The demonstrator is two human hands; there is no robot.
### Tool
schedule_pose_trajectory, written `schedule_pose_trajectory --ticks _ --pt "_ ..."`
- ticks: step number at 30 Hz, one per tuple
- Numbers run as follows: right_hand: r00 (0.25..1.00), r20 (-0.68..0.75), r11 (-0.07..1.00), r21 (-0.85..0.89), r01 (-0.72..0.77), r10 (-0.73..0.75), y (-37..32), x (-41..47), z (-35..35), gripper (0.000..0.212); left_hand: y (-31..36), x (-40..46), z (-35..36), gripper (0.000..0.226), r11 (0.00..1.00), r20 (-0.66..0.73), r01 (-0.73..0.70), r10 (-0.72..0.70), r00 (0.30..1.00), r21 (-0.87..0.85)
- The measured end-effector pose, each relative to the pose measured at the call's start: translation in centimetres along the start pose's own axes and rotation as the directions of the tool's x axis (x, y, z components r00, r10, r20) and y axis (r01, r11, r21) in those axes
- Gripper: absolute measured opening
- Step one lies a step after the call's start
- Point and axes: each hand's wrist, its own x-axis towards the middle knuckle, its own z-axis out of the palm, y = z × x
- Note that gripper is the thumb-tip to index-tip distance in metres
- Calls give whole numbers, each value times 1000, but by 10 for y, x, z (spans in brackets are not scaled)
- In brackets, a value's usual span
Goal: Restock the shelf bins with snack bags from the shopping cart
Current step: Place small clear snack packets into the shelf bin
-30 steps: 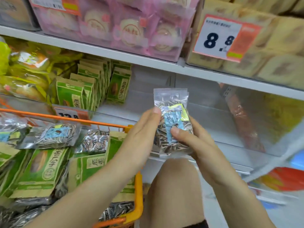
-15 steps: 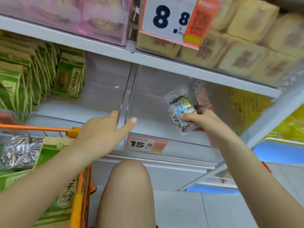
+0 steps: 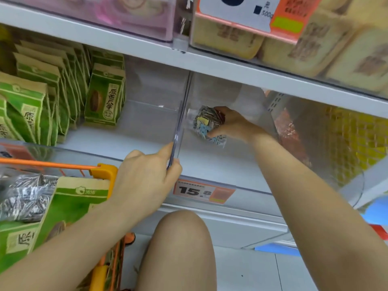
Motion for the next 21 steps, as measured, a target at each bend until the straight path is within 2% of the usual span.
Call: schedule_pose_trajectory --ticks 3,5,9,12,14,17,21 --pt "998 -63 999 -37 24 -27 4 11 0 82 -2 1 3 6 999 -6 -1 1 1000 -33" --pt "983 -175 995 -93 32 -48 10 13 3 82 -2 0 4 6 999 -17 -13 12 1000 -38" --pt "955 -294 981 -172 -93 39 16 10 8 96 -1 0 6 19 1000 -50 -13 13 999 10" --pt "942 -299 971 -135 -199 152 17 7 6 91 0 -1 6 25 1000 -51 -1 2 999 7" --pt "936 -300 974 -72 -215 184 17 6 7 83 1 -2 4 26 1000 -34 5 -5 999 -8" --pt "950 -284 990 -15 -141 131 17 3 13 77 3 -1 1 28 1000 -38 3 -4 999 -20" --pt "969 -231 993 -65 -101 84 9 1 17 82 3 -2 -1 38 1000 -20 17 -17 1000 12"
